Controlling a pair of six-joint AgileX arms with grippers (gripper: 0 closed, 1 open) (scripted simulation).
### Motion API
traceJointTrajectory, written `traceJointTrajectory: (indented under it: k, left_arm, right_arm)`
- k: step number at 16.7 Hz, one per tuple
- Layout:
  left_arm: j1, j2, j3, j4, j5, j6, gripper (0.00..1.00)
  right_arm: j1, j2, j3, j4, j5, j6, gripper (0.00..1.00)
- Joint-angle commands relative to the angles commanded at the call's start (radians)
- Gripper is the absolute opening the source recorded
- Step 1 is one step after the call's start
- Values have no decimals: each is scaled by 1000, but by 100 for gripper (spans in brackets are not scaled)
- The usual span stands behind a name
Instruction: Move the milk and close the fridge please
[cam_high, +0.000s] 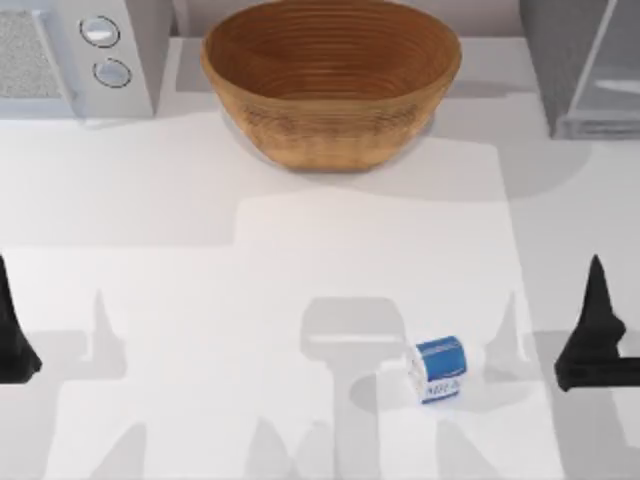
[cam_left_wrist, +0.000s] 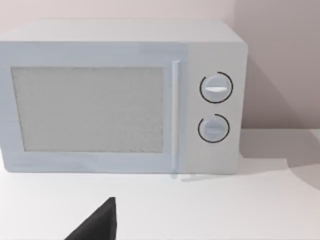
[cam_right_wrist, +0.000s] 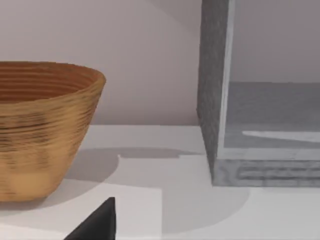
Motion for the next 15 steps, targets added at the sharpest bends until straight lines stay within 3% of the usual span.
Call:
traceJointTrajectory:
  k: [8, 15]
  left_arm:
    - [0, 0, 0, 0, 0, 0, 100]
    - [0, 0, 0, 0, 0, 0, 100]
  right_arm:
    - [31, 68, 7, 57, 4, 21, 100]
    - [174, 572, 56, 363, 22, 134, 100]
